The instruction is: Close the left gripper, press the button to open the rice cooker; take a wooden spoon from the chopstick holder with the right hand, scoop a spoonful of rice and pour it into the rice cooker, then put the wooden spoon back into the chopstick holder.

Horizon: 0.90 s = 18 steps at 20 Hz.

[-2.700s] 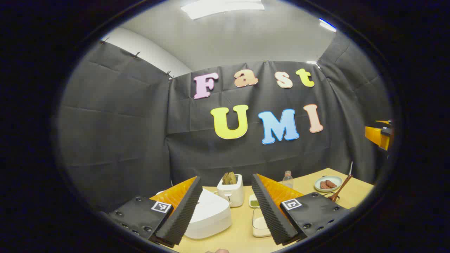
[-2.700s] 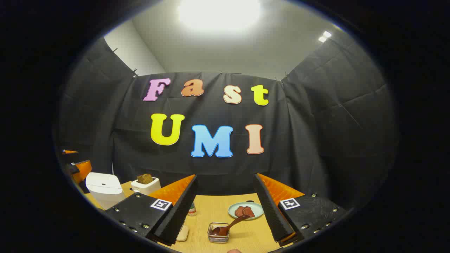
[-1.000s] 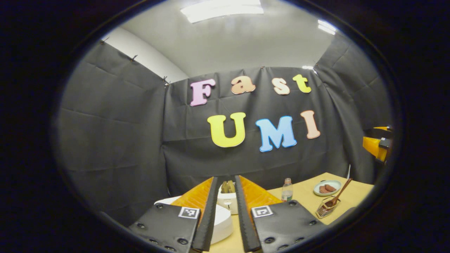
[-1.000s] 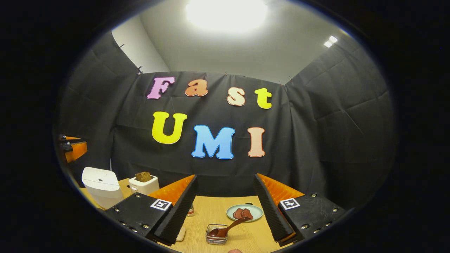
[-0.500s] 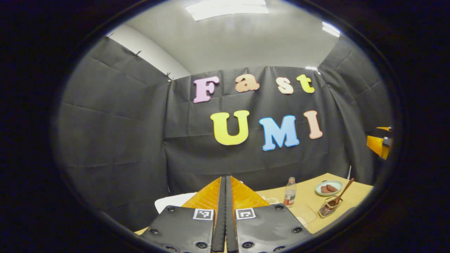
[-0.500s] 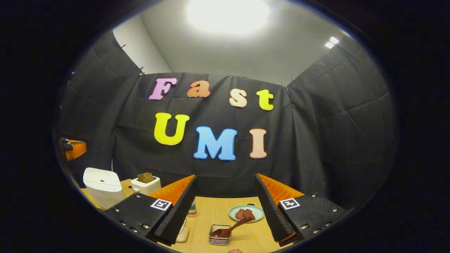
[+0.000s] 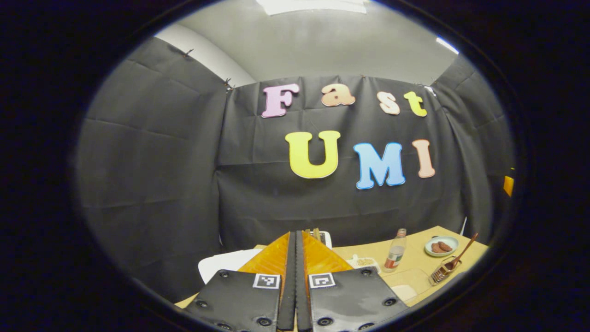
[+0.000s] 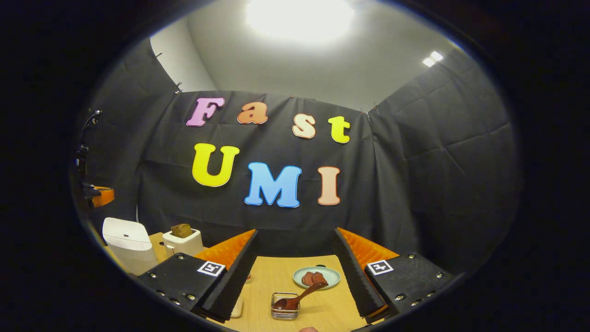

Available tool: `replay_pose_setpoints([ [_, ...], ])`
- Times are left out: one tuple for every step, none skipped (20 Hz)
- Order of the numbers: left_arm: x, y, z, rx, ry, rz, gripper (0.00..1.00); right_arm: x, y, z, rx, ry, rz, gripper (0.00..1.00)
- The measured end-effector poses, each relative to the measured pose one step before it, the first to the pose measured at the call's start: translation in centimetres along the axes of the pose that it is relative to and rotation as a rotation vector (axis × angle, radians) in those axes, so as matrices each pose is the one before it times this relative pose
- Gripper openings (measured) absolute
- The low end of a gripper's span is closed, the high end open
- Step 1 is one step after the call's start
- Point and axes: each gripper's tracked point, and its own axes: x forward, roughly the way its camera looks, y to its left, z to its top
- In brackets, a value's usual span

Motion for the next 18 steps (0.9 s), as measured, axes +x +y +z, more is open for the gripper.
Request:
replay_pose_setpoints([
  [0.687,0.467,-0.622,-0.00705,0.00912,0.00356,0.09,0.030,0.101,-0.047,-0.00402,0.00194,-0.00785,0.96],
  [0.791,0.513,-0.690,-0.00957,0.01310,0.00412,0.09,-0.031,-0.046,0.022,-0.00416,0.00022,-0.00988,0.96],
  [0.512,0.515,-0.985,-0.01158,0.01831,0.00360,0.09,-0.023,0.026,-0.053,-0.00410,0.00074,-0.00929,0.96],
  [0.817,0.540,-1.097,-0.00990,0.02258,0.00425,0.07,0.032,0.096,-0.057,-0.00381,0.00170,-0.00643,0.96],
  [0.725,0.569,-1.117,-0.00875,0.01939,0.00485,0.09,-0.099,0.090,-0.140,-0.00461,0.00382,-0.00770,0.96],
  [0.658,0.461,-0.989,-0.00853,0.01977,0.00244,0.09,0.009,0.075,-0.167,-0.00487,0.00613,-0.00695,0.96],
  [0.686,0.472,-1.044,-0.00622,0.02030,0.00391,0.09,-0.152,0.048,-0.162,-0.00272,0.00599,-0.00634,0.96],
  [0.605,0.429,-0.889,-0.00775,0.01789,0.00190,0.09,-0.080,0.077,-0.086,-0.00241,0.00506,-0.00593,0.96],
  [0.495,0.297,-0.810,-0.01321,0.01575,-0.00579,0.09,-0.047,0.015,-0.139,-0.00550,0.00363,-0.00689,0.96],
  [0.521,0.070,-1.013,-0.01360,0.02167,-0.00646,0.09,0.001,0.011,-0.136,-0.01030,0.00278,-0.00705,0.96],
  [0.465,0.323,-1.167,-0.01249,0.02409,-0.00300,0.09,0.098,0.034,-0.175,-0.01311,0.00298,-0.00662,0.96],
  [0.423,0.413,-1.038,-0.00756,0.02503,0.00325,0.09,0.071,-0.038,-0.187,-0.01041,0.00480,-0.00795,0.96],
  [0.352,0.487,-0.970,-0.00452,0.01671,0.00459,0.09,0.086,-0.099,-0.210,-0.00291,0.00581,-0.00750,0.96],
  [0.334,0.435,-0.464,-0.00156,0.00793,0.00642,0.09,0.069,-0.053,-0.163,0.00429,0.00518,-0.00526,0.96],
  [0.282,0.413,-0.621,0.00070,0.01094,0.00610,0.09,-0.048,0.070,-0.087,0.00561,0.00302,-0.00343,0.96],
  [0.173,0.075,-0.578,0.00203,0.01182,0.00041,0.09,0.025,0.038,-0.067,0.00075,0.00366,-0.00348,0.96],
  [0.017,0.136,-0.509,0.00239,0.01035,0.00087,0.09,0.034,0.015,-0.218,-0.00405,0.00369,-0.00439,0.96],
  [0.173,0.037,-0.798,0.00511,0.01230,-0.00009,0.09,0.063,0.015,-0.069,-0.00483,0.00318,-0.00188,0.96],
])
